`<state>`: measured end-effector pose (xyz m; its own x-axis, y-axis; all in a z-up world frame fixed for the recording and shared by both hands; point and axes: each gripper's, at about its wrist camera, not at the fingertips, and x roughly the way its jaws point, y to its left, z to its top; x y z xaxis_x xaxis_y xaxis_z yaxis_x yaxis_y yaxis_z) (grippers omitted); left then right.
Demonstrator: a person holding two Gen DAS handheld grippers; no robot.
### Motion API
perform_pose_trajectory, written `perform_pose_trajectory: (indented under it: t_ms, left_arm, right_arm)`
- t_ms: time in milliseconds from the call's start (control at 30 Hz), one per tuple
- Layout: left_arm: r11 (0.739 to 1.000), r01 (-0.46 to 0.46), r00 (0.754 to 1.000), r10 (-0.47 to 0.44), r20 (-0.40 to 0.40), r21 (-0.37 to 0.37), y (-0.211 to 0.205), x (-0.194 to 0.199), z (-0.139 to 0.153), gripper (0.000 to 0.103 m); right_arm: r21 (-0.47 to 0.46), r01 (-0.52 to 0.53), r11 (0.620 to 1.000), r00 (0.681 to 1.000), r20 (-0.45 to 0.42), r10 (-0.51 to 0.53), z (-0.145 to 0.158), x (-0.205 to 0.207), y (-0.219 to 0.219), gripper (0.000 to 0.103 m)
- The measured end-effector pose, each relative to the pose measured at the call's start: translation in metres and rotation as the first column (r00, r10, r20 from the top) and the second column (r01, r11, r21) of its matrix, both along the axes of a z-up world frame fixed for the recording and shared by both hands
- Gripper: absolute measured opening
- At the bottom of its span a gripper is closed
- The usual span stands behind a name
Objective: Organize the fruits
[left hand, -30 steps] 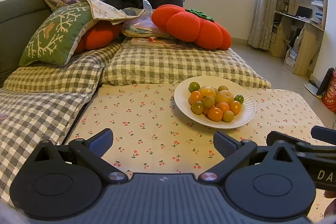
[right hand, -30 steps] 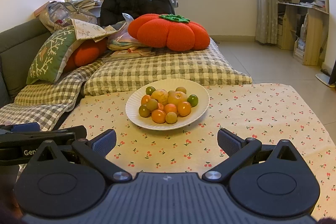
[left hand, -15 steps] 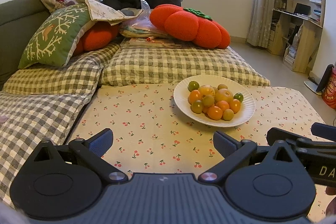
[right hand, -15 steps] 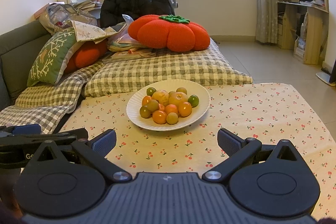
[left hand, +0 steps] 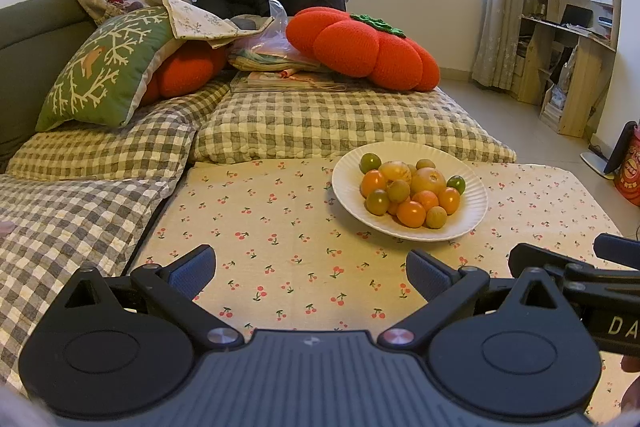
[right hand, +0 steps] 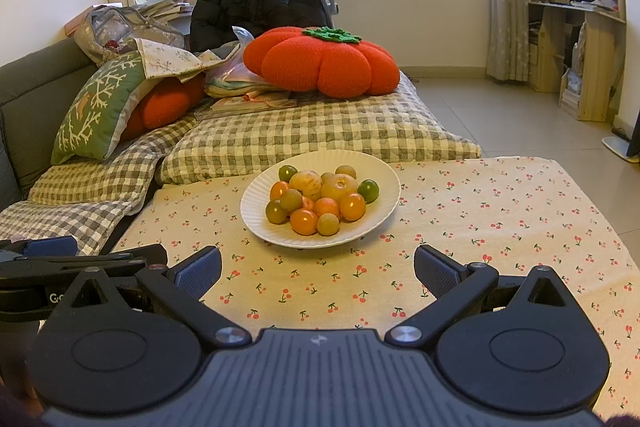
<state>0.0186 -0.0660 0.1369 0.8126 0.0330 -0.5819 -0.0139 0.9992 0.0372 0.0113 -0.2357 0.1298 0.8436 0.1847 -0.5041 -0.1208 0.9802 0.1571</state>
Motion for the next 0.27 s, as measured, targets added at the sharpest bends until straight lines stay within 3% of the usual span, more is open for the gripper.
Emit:
perform_pose_trajectory:
  t_ms: [267]
  left_arm:
    - [1.000,-0.004,1.000,0.004,0.000,0.009,-0.0006,-0.0002,0.0004,0.095]
  right_arm:
    - [0.003,0.001,1.000,1.000,-0.003,-0.001,-0.0018,0.0001,0.0004,0.103]
